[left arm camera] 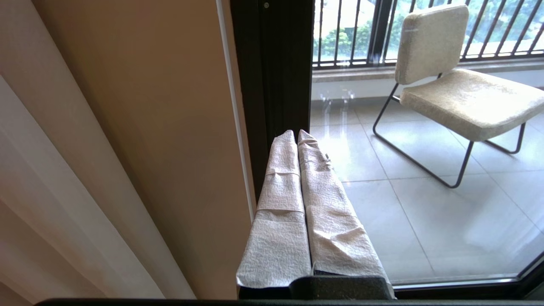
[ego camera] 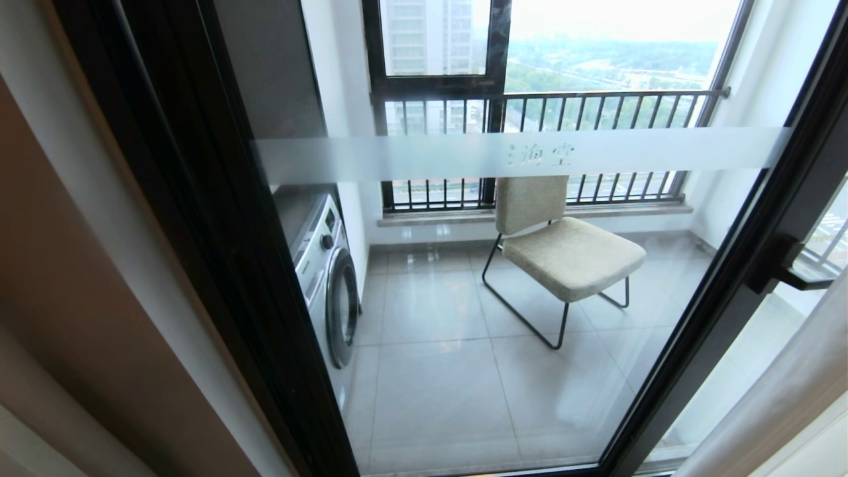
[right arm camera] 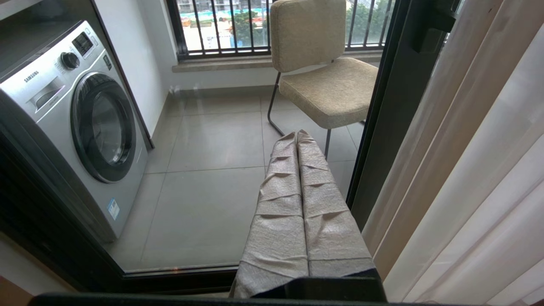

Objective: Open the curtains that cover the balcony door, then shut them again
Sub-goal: Pull the inner curtains open on both sides

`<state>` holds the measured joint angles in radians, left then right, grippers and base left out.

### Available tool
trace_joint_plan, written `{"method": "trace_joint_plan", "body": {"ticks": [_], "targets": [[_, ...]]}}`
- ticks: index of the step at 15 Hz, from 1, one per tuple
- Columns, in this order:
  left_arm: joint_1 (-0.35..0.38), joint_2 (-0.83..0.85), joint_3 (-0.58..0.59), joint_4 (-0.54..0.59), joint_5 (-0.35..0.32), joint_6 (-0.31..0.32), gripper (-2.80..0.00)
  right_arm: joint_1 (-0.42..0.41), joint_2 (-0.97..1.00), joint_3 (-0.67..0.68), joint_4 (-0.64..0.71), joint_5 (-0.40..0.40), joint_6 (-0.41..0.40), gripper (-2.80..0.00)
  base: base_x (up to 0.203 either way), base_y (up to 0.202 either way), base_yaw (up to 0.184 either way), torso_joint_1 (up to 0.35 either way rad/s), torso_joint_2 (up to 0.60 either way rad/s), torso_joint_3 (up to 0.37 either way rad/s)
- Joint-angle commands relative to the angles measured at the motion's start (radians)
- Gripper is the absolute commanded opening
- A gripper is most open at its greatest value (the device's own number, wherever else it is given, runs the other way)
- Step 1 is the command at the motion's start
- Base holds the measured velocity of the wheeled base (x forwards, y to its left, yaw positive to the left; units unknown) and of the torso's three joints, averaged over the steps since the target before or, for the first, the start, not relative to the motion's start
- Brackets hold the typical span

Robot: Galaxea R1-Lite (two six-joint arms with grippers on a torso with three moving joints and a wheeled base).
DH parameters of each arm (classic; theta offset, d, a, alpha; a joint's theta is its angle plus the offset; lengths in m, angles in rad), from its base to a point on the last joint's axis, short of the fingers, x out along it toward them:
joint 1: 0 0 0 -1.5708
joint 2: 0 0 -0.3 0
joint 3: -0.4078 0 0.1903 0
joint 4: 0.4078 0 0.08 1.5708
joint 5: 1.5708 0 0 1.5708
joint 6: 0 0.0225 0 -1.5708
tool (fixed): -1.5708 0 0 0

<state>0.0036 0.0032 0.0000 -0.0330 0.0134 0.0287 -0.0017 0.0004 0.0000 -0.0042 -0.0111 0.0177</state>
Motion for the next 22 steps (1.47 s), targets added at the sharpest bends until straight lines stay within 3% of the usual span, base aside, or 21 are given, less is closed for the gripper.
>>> {"method": "trace_joint_plan", "body": {"ticks": [1,22], "targets": [[0.001,-0.003,0.0,-0.001,0.0,0.0,-2.8,0.0,0.0,0.0,0.0,0.0,0.0,-2.8,0.0,0.0,0.0,0.0,0.0,0.0],[0.0,-0.003,0.0,-0.001,-0.005,0.003,-2.8,0.0,0.0,0.0,0.0,0.0,0.001,-2.8,0.0,-0.005,0.001,-0.001,0.0,0.0]]}}
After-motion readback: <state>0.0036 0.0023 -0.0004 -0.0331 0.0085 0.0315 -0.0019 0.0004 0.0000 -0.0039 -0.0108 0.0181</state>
